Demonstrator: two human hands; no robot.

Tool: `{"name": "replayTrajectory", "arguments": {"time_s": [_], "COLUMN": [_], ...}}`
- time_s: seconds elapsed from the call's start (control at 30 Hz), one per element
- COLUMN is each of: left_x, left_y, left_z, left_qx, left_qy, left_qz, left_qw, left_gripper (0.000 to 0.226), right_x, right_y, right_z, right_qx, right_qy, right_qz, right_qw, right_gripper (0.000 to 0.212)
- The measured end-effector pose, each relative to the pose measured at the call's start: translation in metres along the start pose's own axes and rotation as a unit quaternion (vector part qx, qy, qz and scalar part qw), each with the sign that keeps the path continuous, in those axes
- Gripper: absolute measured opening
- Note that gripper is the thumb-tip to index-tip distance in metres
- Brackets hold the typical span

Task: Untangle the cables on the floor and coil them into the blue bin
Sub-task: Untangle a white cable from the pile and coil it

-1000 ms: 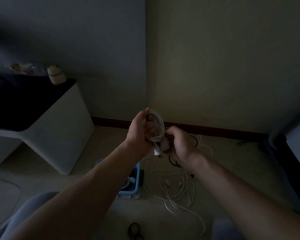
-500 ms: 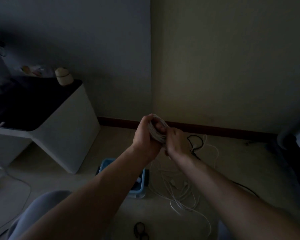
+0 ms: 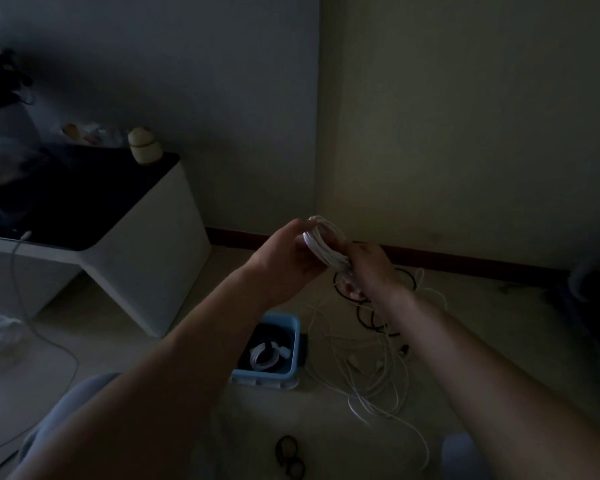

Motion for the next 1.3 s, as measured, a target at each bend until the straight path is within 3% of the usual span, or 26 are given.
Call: {"name": "replayTrajectory", "arguments": {"time_s": [0.1,0.2,0.3,0.37,0.47,0.53,0.63,0.7,0.73,0.87,1.03,1.17,1.3], "left_x": [0.003,0.010,0.027,0.043,0.074,0.102,0.154,0.188,0.203,0.261,0.319,0.353,0.379], "left_y": [-0.001,0.000,0.000,-0.001,-0.005,-0.001,0.005,0.006,0.006,0.008,0.002,-0.004,-0.012], "left_z": [0.017,0.028,0.036,0.045,0.056,0.057,0.060,0.068,0.074,0.106,0.144,0.167,0.178], "left_qx": [-0.077,-0.145,-0.186,-0.198,-0.159,-0.113,-0.035,-0.007,-0.003,0.015,0.064,0.088,0.128], "left_qy": [-0.116,-0.258,-0.305,-0.357,-0.569,-0.665,-0.747,-0.774,-0.781,-0.757,-0.773,-0.778,-0.805], "left_qz": [0.024,0.011,-0.007,-0.021,-0.005,0.055,0.138,0.157,0.159,0.197,0.225,0.208,0.169], "left_qw": [0.990,0.955,0.934,0.913,0.807,0.736,0.649,0.613,0.604,0.623,0.590,0.587,0.554], "left_gripper": [0.049,0.050,0.058,0.051,0.033,0.033,0.034,0.039,0.040,0.042,0.032,0.026,0.029], "right_x": [-0.011,-0.022,-0.028,-0.034,-0.051,-0.067,-0.099,-0.125,-0.138,-0.201,-0.270,-0.319,-0.355], "right_y": [-0.006,-0.011,-0.009,-0.006,-0.004,-0.005,-0.007,-0.007,-0.006,-0.008,-0.009,-0.008,-0.005], "right_z": [0.001,0.002,0.006,0.011,0.015,0.015,0.007,0.002,0.001,-0.014,-0.036,-0.050,-0.056], "right_qx": [-0.022,-0.046,-0.062,-0.074,-0.077,-0.077,-0.083,-0.084,-0.083,-0.051,-0.007,0.025,0.035], "right_qy": [0.051,0.091,0.139,0.183,0.250,0.226,0.180,0.181,0.185,0.189,0.199,0.198,0.213], "right_qz": [0.010,0.025,0.043,0.035,0.008,-0.013,-0.049,-0.067,-0.075,-0.121,-0.167,-0.207,-0.236], "right_qw": [0.998,0.994,0.987,0.980,0.965,0.971,0.979,0.978,0.976,0.973,0.966,0.958,0.948], "right_gripper": [0.044,0.046,0.044,0.040,0.039,0.038,0.037,0.038,0.038,0.036,0.037,0.038,0.035]}}
Point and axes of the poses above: each hand's wrist, its own y-axis away from the middle knuckle, its own z-axis out of the back of the hand, x = y × z, the point moved 4 cm from there along -y, towards the middle knuckle, and after that the axes turned 4 degrees about -z, right-handed, at the moved point
